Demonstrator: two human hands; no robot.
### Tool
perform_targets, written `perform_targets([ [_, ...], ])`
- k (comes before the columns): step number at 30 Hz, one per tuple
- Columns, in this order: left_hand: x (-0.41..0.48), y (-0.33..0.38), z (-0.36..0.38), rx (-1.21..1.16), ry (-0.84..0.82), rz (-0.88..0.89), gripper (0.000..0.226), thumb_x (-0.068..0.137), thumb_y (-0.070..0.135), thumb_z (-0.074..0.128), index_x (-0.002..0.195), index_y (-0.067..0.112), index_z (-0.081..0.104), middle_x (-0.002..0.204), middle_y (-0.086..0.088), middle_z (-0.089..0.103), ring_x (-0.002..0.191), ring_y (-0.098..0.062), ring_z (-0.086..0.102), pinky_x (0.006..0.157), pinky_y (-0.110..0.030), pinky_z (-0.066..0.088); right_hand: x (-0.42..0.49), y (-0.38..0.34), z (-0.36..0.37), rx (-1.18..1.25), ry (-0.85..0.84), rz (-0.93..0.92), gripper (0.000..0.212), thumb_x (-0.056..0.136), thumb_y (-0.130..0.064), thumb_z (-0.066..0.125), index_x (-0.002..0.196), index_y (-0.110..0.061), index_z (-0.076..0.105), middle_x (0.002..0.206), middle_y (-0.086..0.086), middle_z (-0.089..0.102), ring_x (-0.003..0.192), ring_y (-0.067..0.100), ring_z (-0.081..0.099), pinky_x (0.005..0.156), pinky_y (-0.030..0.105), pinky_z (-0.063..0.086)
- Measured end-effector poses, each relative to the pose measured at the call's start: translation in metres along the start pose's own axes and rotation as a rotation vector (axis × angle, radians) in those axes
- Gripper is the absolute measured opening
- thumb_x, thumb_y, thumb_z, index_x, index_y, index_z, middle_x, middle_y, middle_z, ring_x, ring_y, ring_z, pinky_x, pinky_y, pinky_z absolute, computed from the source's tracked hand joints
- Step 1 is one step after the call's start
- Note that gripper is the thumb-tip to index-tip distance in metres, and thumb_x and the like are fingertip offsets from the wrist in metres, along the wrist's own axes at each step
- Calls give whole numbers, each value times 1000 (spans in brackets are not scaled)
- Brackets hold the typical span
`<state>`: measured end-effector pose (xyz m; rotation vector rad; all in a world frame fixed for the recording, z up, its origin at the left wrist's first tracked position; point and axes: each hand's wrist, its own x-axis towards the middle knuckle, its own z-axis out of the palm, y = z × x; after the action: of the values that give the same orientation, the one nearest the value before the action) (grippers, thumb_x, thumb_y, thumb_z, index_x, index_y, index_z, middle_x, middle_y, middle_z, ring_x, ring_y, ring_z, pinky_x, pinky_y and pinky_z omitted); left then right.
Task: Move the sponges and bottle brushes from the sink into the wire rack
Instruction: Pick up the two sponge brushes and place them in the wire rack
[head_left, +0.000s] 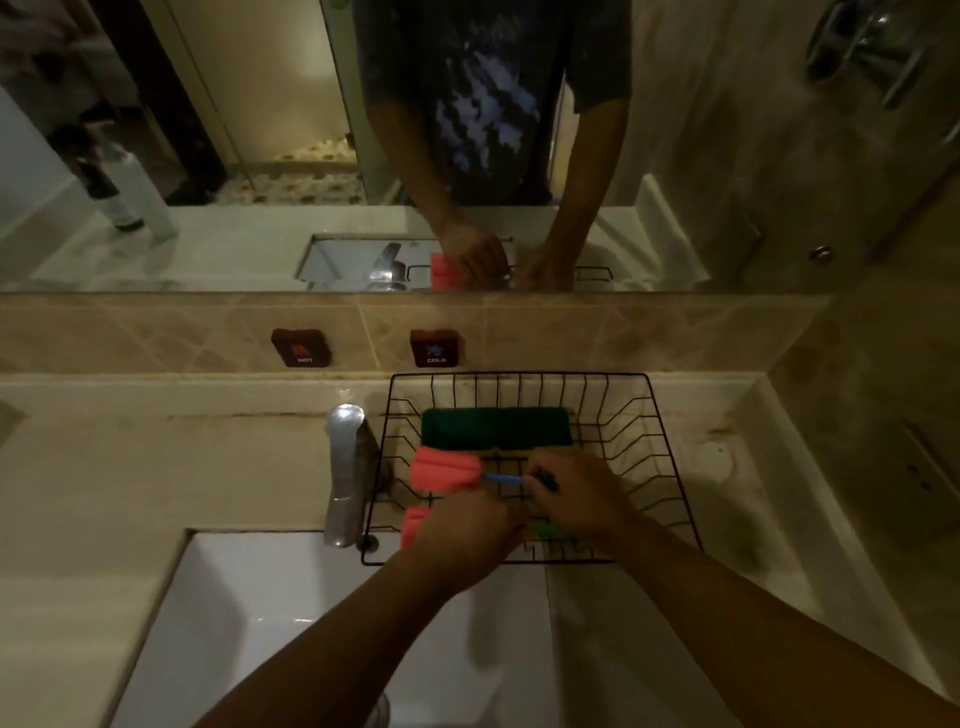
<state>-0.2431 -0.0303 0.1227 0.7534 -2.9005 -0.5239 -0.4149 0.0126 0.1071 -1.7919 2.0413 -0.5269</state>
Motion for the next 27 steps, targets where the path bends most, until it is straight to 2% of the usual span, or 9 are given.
perform_targets([
  [2, 6, -5, 4, 20, -49, -10, 21, 100, 27, 47, 109, 16, 62, 103, -3, 67, 87, -17, 64, 74, -27, 51, 7, 6, 6, 10, -25, -6, 6, 91, -23, 60, 85, -23, 58, 79, -8, 52, 69, 5, 45, 57, 17, 29],
  [4, 12, -8, 7, 45, -102, -7, 22, 101, 28, 46, 110, 16, 62, 103, -5, 67, 87, -19, 64, 78, -34, 55, 11, 11, 10, 34, -59, -15, 3, 90, -20, 61, 87, -18, 62, 82, -2, 59, 71, 10, 50, 57, 16, 29],
  [7, 21, -14, 11, 54, -116, 11, 21, 101, 27, 45, 113, 15, 57, 101, -6, 67, 84, -19, 64, 74, -32, 55, 18, 19, 15, 48, -104, -20, 5, 88, -22, 62, 88, -17, 64, 85, 3, 65, 73, 14, 55, 57, 18, 32],
  [11, 26, -20, 19, 58, -99, 63, 23, 100, 27, 45, 116, 14, 56, 105, -9, 65, 84, -21, 65, 66, -27, 48, 24, 26, 24, 38, -142, 1, 6, 88, -29, 60, 86, -23, 61, 81, -3, 59, 74, 14, 55, 59, 25, 39],
  [15, 25, -26, 28, 2, -104, 68, 24, 100, 26, 47, 117, 15, 59, 110, -9, 65, 90, -23, 65, 72, -31, 52, 29, 30, 32, 37, -171, 5, 6, 90, -29, 59, 86, -24, 59, 83, -3, 58, 75, 15, 54, 63, 28, 39],
  [20, 32, -32, 33, 10, -135, 33, 25, 99, 27, 47, 115, 12, 59, 105, -10, 66, 89, -23, 64, 70, -28, 47, 30, 33, 33, 43, -187, -5, 6, 90, -26, 58, 84, -25, 57, 82, -4, 56, 76, 16, 52, 64, 30, 39],
  [22, 35, -33, 34, -21, -142, 53, 25, 99, 25, 48, 117, 12, 60, 107, -10, 66, 90, -22, 64, 73, -29, 50, 31, 33, 32, 57, -198, 5, 10, 90, -25, 57, 80, -27, 54, 81, -4, 55, 77, 18, 53, 65, 32, 42],
  [27, 40, -39, 36, -43, -189, 95, 22, 99, 22, 50, 113, 10, 62, 107, -11, 66, 88, -20, 65, 73, -28, 52, 33, 35, 36, -65, -194, -33, 13, 93, -31, 53, 94, -20, 59, 98, 7, 63, 87, 25, 57, 67, 29, 35],
])
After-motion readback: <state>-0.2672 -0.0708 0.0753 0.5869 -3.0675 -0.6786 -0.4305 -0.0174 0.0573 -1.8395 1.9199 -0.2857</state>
